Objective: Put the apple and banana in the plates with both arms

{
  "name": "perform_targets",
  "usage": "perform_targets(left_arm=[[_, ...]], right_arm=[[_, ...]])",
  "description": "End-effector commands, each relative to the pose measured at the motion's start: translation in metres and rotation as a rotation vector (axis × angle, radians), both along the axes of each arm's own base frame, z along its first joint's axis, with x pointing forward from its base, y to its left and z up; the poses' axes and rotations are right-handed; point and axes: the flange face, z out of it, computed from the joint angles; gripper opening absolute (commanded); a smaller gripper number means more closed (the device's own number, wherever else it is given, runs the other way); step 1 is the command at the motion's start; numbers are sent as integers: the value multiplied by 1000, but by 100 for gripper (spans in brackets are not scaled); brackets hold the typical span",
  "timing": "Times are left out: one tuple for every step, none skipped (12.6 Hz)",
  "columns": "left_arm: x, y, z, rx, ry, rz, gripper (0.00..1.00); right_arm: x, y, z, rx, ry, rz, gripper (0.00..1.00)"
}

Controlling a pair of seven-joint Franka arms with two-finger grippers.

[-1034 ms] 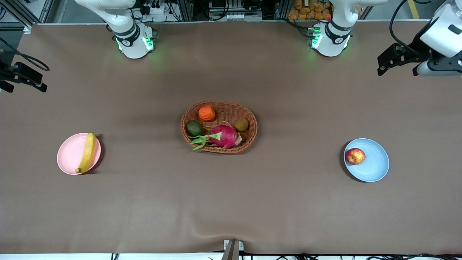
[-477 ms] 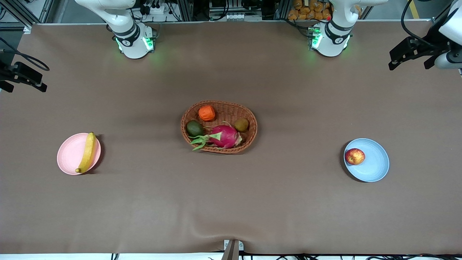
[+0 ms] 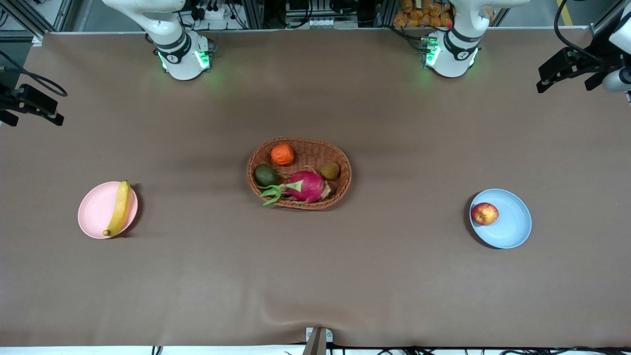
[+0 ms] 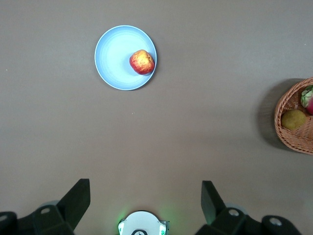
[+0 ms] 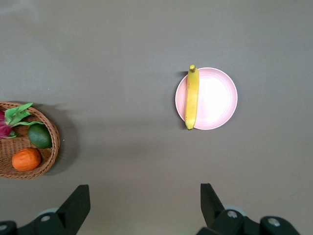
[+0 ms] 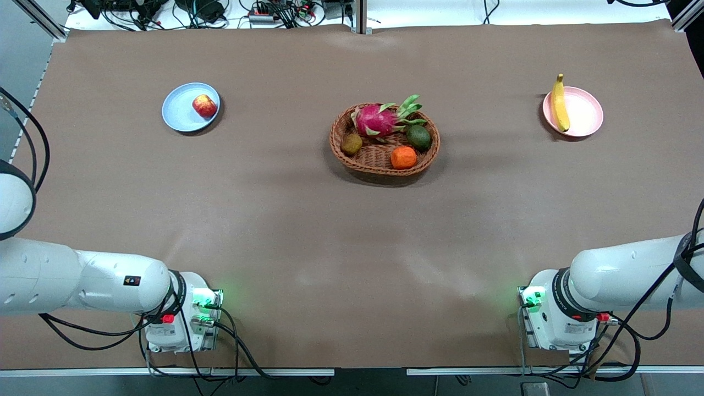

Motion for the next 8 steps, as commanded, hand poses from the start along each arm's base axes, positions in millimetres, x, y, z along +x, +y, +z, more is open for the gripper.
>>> perform_targets(left_arm=[[-8, 0, 3, 23, 2, -7, 100], [-7, 3, 2, 27, 4, -4, 100], [-6, 1, 1, 33, 5, -5, 100], [-6, 0, 0, 36, 7, -6, 100], [-5, 0, 0, 38, 7, -6, 100], [-5, 0, 0, 39, 7, -6, 100], [-6, -1, 0, 39, 7, -7, 100], [-6, -1, 1, 39, 5, -7, 100]], right_arm=[[-1, 2, 1, 13, -11, -7, 100], [-1, 2, 1, 13, -10, -5, 100], [-1, 3, 0, 13, -5, -4, 100], [-2, 2, 0, 13, -2, -5, 100], [-3, 2, 1, 13, -2, -2, 100], [-3, 3, 2, 12, -5, -1, 100], [-2, 2, -1, 12, -4, -2, 100], [-1, 2, 1, 12, -10, -3, 100]])
